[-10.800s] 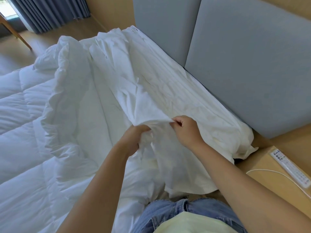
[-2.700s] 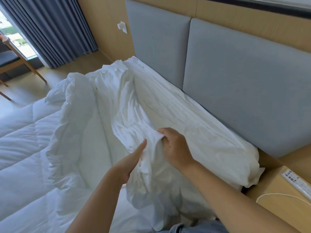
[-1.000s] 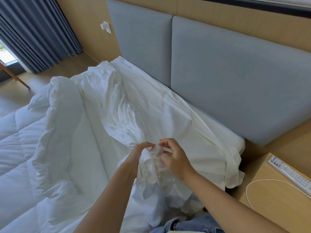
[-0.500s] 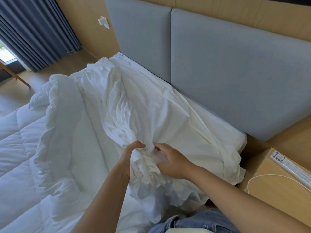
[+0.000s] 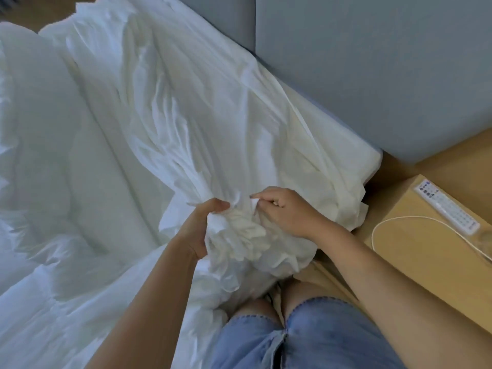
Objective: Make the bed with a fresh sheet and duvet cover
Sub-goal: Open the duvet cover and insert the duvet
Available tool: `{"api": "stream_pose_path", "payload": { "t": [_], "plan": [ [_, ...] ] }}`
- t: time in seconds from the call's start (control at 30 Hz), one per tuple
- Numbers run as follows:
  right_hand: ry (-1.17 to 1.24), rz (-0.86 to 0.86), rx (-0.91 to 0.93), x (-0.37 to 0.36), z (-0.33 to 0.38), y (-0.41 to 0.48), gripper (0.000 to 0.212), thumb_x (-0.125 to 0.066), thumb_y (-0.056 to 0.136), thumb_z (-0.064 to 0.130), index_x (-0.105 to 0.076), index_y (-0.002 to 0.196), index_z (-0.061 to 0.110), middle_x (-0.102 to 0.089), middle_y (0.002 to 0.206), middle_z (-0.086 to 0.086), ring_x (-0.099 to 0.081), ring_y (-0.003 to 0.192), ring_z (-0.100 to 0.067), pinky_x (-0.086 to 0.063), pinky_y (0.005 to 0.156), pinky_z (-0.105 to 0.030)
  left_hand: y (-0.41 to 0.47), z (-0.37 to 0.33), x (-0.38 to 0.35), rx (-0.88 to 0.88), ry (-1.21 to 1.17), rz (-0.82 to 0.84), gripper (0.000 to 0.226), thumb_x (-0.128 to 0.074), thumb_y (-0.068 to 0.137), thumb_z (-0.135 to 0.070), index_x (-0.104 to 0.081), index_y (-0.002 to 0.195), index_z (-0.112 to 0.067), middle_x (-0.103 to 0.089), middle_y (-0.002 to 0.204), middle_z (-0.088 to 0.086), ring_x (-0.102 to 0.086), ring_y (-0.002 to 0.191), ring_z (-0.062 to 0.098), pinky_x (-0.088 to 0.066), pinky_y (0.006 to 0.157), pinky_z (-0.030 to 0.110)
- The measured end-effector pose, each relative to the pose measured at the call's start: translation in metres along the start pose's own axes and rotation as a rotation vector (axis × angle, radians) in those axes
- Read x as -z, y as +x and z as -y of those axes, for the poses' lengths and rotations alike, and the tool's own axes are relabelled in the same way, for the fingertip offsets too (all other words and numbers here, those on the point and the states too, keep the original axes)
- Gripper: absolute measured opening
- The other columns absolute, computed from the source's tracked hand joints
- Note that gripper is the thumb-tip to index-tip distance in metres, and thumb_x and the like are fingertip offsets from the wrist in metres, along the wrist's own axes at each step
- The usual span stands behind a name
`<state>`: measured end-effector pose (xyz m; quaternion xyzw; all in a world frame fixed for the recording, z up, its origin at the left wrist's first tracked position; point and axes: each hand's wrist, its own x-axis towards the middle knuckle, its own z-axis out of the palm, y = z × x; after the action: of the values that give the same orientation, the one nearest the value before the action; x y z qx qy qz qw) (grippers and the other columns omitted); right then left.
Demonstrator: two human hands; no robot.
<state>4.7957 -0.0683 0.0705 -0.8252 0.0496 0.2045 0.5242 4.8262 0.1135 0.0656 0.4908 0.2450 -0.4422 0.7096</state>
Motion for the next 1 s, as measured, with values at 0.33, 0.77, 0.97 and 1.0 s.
{"api": "stream_pose_path", "payload": {
  "t": [0.33, 0.77, 0.97, 1.0],
  "plan": [
    [0.331, -0.393, -0.054, -0.049, -0.043, 0.009, 0.031, -0.048, 0.088, 0.02, -0.066, 0.085, -0.005, -0.06, 0.079, -0.011, -0.058, 0.078, -0.019, -0.046, 0.073, -0.027, 0.051, 0.039, -0.029, 0.074, 0.205, 0.202, 0.03, -0.07, 0.065, -0.034, -0.065, 0.084, -0.013, -0.072, 0.071, 0.001, -0.069, 0.075, 0.014, -0.057, 0.065, 0.021],
    [0.843, -0.268, -0.192, -0.004, -0.055, 0.004, 0.024, -0.058, 0.09, 0.002, -0.07, 0.084, 0.022, -0.069, 0.074, 0.005, -0.067, 0.08, -0.011, -0.054, 0.085, -0.03, 0.064, 0.053, -0.067, 0.033, -0.041, 0.021, 0.025, -0.077, 0.066, -0.022, -0.065, 0.081, -0.006, -0.067, 0.072, 0.011, -0.067, 0.071, 0.021, -0.056, 0.069, 0.031],
    [0.716, -0.252, -0.119, 0.03, -0.055, 0.015, 0.027, -0.059, 0.087, -0.005, -0.068, 0.078, 0.018, -0.068, 0.073, 0.002, -0.065, 0.073, -0.005, -0.053, 0.069, -0.016, 0.057, 0.027, -0.075, 0.199, 0.467, -0.142, 0.032, -0.053, 0.088, 0.001, -0.061, 0.06, -0.011, -0.056, 0.037, -0.003, -0.056, 0.055, 0.02, -0.046, 0.053, 0.025],
    [0.666, -0.25, -0.101, 0.034, -0.055, 0.018, 0.027, -0.06, 0.086, -0.005, -0.068, 0.077, 0.019, -0.068, 0.074, 0.005, -0.065, 0.075, -0.003, -0.052, 0.074, -0.016, 0.059, 0.023, -0.079, 0.219, 0.449, -0.149, 0.029, -0.055, 0.085, 0.006, -0.07, 0.065, -0.009, -0.065, 0.051, 0.004, -0.062, 0.065, 0.023, -0.051, 0.057, 0.025]
  ]
}}
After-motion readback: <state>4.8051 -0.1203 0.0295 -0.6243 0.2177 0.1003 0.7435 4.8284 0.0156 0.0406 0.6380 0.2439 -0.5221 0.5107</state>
